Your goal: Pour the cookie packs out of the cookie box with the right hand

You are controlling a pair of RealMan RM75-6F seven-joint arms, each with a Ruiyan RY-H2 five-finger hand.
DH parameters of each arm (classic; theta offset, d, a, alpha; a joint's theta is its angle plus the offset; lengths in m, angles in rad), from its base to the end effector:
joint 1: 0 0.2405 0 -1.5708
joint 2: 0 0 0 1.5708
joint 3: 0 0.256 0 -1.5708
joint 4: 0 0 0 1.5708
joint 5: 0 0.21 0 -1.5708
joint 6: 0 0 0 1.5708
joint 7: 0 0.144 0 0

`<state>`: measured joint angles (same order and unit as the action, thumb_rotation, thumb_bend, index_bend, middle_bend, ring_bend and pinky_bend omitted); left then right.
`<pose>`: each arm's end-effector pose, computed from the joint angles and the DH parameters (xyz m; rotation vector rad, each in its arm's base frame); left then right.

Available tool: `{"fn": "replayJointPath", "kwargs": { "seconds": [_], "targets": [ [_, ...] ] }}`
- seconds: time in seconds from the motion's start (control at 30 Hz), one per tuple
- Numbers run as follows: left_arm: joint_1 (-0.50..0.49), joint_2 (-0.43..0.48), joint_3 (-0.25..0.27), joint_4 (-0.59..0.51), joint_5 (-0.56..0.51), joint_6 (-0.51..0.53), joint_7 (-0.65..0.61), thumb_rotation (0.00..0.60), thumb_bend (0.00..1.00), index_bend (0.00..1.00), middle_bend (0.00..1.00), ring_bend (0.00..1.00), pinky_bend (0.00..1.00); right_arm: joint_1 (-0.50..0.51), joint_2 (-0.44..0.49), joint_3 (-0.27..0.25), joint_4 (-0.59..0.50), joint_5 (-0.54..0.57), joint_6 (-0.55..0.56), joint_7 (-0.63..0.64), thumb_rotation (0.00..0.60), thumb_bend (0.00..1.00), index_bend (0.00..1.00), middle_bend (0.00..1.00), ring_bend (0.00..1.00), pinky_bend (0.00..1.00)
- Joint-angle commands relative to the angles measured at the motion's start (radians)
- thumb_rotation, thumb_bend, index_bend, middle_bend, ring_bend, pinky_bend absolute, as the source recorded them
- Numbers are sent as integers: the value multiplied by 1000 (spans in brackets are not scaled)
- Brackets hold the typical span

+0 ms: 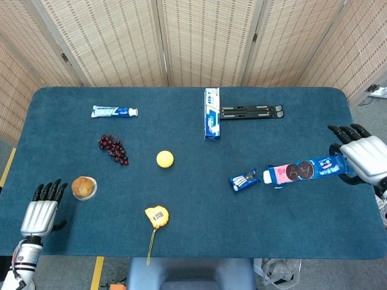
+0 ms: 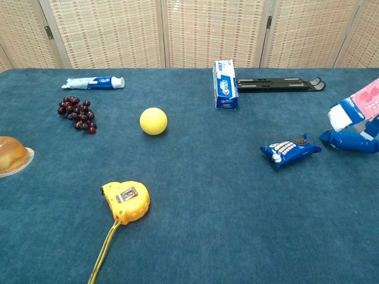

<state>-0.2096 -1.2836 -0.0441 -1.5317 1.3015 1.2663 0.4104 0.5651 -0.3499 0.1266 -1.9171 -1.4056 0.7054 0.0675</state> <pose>-0.3219 0.2151 0.0907 -1.5574 -0.8306 -0.5327 -0.2088 -0.2863 0.2926 1.8242 -0.7634 0.3897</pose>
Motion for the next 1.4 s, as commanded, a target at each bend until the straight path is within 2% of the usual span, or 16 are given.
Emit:
{"fn": "replayJointPath", "kwargs": {
  "seconds": [0.03, 0.1, 0.17, 0.27, 0.33, 0.4, 0.43, 0.53, 0.67, 0.87, 0.93, 1.07, 1.1, 1.27, 1.4],
  "targets": [
    [-1, -1, -1, 3, -4, 0, 0, 600, 208, 0, 0, 0, 0, -44, 8, 8, 10, -76, 84, 163, 600, 332, 464, 0, 0, 0],
    [-3, -1, -1, 2, -6, -1, -1, 600, 208, 0, 0, 0, 0, -62, -15, 9, 36, -139, 142, 279, 600, 331, 464, 0, 0, 0],
    [-4, 0, 1, 0, -3, 0, -2, 600, 208, 0, 0, 0, 0, -77, -77, 4, 78, -205, 211, 415, 600, 331, 464, 0, 0, 0],
    [-6, 0, 5, -4, 1, -2, -1, 600, 207, 0, 0, 0, 0, -95, -220, -5, 169, -265, 314, 542, 600, 332, 464, 0, 0, 0],
    [-9, -2, 5, -7, -1, -4, 3, 600, 207, 0, 0, 0, 0, -103, -318, -9, 228, -284, 367, 558, 600, 332, 464, 0, 0, 0],
    [-11, -2, 4, -12, -1, -3, 4, 600, 208, 0, 0, 0, 0, -112, -472, -19, 294, -292, 423, 573, 600, 332, 464, 0, 0, 0],
    [-10, 0, 5, -13, -2, -3, 2, 600, 208, 0, 0, 0, 0, -114, -519, -28, 319, -301, 436, 583, 600, 332, 464, 0, 0, 0],
    [-8, 9, 5, -19, -10, -4, -8, 600, 207, 0, 0, 0, 0, -114, -641, -62, 402, -331, 455, 609, 600, 332, 464, 0, 0, 0],
    [-6, 20, 4, -23, -13, -2, -22, 600, 208, 0, 0, 0, 0, -117, -739, -93, 487, -340, 463, 589, 600, 331, 461, 0, 0, 0],
    [-6, 33, 11, -27, 2, -2, -47, 600, 208, 0, 0, 0, 0, -144, -809, -112, 544, -305, 480, 486, 600, 331, 377, 0, 0, 0],
    [-5, 36, 13, -29, 8, 3, -52, 600, 208, 0, 0, 0, 0, -147, -822, -124, 557, -289, 459, 447, 600, 331, 298, 0, 0, 0],
    [-1, 41, 17, -34, 21, 12, -62, 600, 208, 0, 0, 0, 0, -132, -811, -158, 557, -257, 356, 369, 600, 331, 33, 0, 0, 0],
    [0, 43, 18, -36, 24, 15, -64, 600, 208, 0, 0, 0, 0, -126, -803, -166, 551, -242, 322, 336, 600, 331, 10, 0, 0, 0],
    [2, 49, 20, -39, 30, 20, -77, 600, 207, 0, 0, 0, 0, -137, -775, -172, 507, -183, 286, 261, 600, 331, 0, 0, 0, 0],
    [5, 58, 21, -44, 40, 28, -95, 600, 208, 0, 0, 0, 0, -195, -698, -169, 448, -162, 386, 274, 600, 331, 0, 0, 0, 0]
  ]
}}
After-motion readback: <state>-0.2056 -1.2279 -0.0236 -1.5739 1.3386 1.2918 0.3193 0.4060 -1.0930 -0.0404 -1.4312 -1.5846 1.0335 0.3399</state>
